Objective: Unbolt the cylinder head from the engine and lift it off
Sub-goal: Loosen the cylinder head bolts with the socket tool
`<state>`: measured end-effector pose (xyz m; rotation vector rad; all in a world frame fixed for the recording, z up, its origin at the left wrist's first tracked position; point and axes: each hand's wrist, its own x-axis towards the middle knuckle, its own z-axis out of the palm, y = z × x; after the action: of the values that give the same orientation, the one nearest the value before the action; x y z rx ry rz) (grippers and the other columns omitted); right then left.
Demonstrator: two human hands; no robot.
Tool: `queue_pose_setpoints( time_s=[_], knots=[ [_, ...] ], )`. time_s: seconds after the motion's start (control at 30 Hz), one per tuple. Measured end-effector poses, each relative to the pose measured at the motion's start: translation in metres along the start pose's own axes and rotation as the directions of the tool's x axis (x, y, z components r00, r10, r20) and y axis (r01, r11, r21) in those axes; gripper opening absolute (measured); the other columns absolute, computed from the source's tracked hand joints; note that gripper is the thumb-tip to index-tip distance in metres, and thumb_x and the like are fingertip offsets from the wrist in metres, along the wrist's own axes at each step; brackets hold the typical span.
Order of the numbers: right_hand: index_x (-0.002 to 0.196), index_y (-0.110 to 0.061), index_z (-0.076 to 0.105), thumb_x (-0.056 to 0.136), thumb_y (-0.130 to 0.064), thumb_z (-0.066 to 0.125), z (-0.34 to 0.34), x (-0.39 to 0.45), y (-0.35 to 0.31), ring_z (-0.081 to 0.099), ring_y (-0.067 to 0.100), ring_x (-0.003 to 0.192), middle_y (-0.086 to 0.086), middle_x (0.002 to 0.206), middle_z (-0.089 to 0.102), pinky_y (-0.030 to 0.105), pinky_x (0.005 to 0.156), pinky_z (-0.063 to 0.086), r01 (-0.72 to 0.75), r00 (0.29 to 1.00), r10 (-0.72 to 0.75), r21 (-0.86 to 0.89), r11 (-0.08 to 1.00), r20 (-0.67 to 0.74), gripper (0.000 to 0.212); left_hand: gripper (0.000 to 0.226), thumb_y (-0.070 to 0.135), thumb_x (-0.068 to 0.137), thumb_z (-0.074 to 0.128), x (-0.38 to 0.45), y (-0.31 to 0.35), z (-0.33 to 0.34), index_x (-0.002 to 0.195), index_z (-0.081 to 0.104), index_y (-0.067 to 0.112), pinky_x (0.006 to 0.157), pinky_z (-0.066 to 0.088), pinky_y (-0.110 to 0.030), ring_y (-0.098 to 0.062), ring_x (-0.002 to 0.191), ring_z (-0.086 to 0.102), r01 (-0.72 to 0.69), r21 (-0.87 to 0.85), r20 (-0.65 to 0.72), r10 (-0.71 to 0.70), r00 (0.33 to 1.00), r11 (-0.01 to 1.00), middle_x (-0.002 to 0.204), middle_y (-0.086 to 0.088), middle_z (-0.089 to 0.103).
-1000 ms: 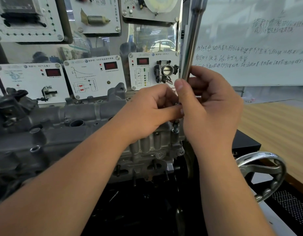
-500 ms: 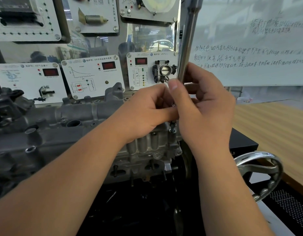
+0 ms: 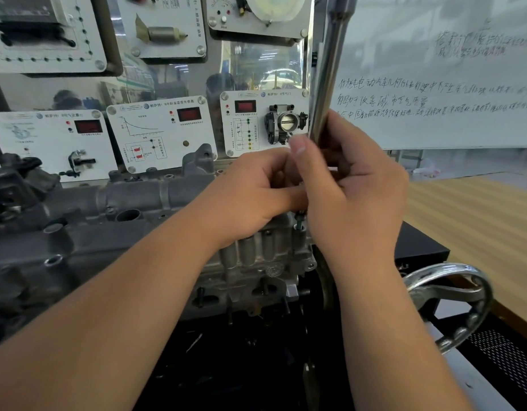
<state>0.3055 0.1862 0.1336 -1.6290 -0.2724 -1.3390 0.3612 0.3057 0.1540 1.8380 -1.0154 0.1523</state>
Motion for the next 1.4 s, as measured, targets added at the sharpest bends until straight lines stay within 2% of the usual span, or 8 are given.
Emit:
queue_pose_setpoints(
  time_s=[0.2, 0.43, 0.6, 0.87, 1.03, 1.17, 1.27, 1.4],
  knots=[
    [0.116, -0.006, 0.072, 0.100, -0.018, 0.060, -0.0032, 0.0017, 0.0059, 0.060, -0.001, 0.071, -0.013, 0.080, 0.064, 0.012, 0.068, 0.043, 0.009, 1.000, -0.009, 0.015, 1.000, -0.008, 0.023, 0.021, 0.022, 0.091, 0.069, -0.0024, -0.0017, -0.0013, 0.104, 0.072, 0.006, 0.077, 0.057, -0.023, -0.016, 0.091, 0.074, 0.042, -0.103, 0.012, -0.041, 0.999, 0.994, 0.097, -0.007, 0.078],
    [0.139, -0.018, 0.059, 0.097, -0.026, 0.062, -0.0013, 0.0021, 0.0036, 0.071, 0.010, 0.096, -0.008, 0.106, 0.074, 0.040, 0.082, 0.060, -0.018, 0.999, 0.014, 0.105, 0.994, 0.036, 0.043, 0.011, 0.009, 0.094, 0.068, -0.0008, -0.0009, -0.0007, 0.104, 0.071, 0.005, 0.090, 0.059, -0.042, -0.028, 0.095, 0.073, 0.023, -0.056, 0.003, -0.023, 1.000, 0.998, 0.099, -0.015, 0.076],
    [0.120, -0.015, 0.072, 0.091, -0.025, 0.070, 0.0003, 0.0014, 0.0062, 0.067, 0.006, 0.088, -0.004, 0.095, 0.070, 0.027, 0.080, 0.056, -0.006, 1.000, 0.008, 0.065, 0.998, -0.027, 0.031, 0.032, 0.022, 0.084, 0.077, -0.0010, -0.0016, -0.0002, 0.107, 0.067, 0.003, 0.087, 0.054, -0.060, -0.044, 0.096, 0.066, 0.006, -0.002, -0.026, -0.006, 1.000, 1.000, 0.101, -0.026, 0.069],
    [0.142, -0.013, 0.056, 0.099, -0.020, 0.056, 0.0005, 0.0004, 0.0045, 0.070, 0.002, 0.097, -0.008, 0.107, 0.074, 0.028, 0.083, 0.058, -0.034, 0.999, 0.032, 0.113, 0.993, 0.013, 0.043, 0.008, 0.017, 0.092, 0.068, -0.0011, -0.0030, -0.0008, 0.097, 0.072, 0.012, 0.083, 0.059, -0.027, -0.013, 0.086, 0.073, 0.032, -0.091, 0.028, -0.030, 0.999, 0.995, 0.091, -0.002, 0.077],
    [0.112, -0.013, 0.072, 0.097, -0.027, 0.064, 0.0000, 0.0008, 0.0021, 0.066, 0.006, 0.083, -0.007, 0.091, 0.070, 0.022, 0.074, 0.052, 0.010, 1.000, -0.009, 0.075, 0.997, -0.015, 0.022, 0.038, 0.016, 0.089, 0.076, 0.0012, -0.0009, -0.0008, 0.118, 0.062, -0.004, 0.091, 0.055, -0.059, -0.043, 0.091, 0.067, 0.034, 0.002, 0.035, -0.034, 0.999, 0.999, 0.103, -0.031, 0.067],
    [0.088, -0.015, 0.068, 0.100, -0.023, 0.059, -0.0030, 0.0012, 0.0042, 0.060, 0.010, 0.069, -0.001, 0.070, 0.061, 0.026, 0.062, 0.048, 0.037, 0.998, -0.035, 0.038, 0.999, -0.046, 0.017, 0.028, 0.032, 0.084, 0.074, -0.0002, -0.0011, 0.0007, 0.099, 0.070, 0.009, 0.076, 0.056, -0.030, -0.013, 0.077, 0.065, 0.026, -0.031, 0.018, -0.025, 1.000, 0.999, 0.082, -0.005, 0.070],
    [0.127, -0.006, 0.067, 0.103, -0.019, 0.053, -0.0057, 0.0035, 0.0055, 0.071, 0.010, 0.084, -0.004, 0.091, 0.074, 0.028, 0.073, 0.058, -0.017, 1.000, 0.017, 0.142, 0.990, -0.001, 0.030, 0.019, 0.030, 0.093, 0.064, -0.0022, -0.0008, 0.0006, 0.106, 0.073, 0.019, 0.099, 0.054, -0.035, -0.013, 0.101, 0.072, 0.041, -0.046, 0.059, -0.039, 0.997, 0.998, 0.102, 0.001, 0.078],
    [0.148, -0.015, 0.051, 0.103, -0.022, 0.052, -0.0028, 0.0033, 0.0029, 0.071, 0.008, 0.095, -0.005, 0.109, 0.075, 0.033, 0.082, 0.060, -0.024, 0.999, 0.020, 0.160, 0.987, 0.028, 0.045, 0.018, 0.026, 0.090, 0.066, -0.0032, 0.0007, 0.0002, 0.104, 0.071, 0.016, 0.090, 0.057, -0.029, -0.012, 0.097, 0.073, 0.011, -0.061, 0.060, -0.007, 0.998, 0.998, 0.100, -0.001, 0.078]
  ],
)
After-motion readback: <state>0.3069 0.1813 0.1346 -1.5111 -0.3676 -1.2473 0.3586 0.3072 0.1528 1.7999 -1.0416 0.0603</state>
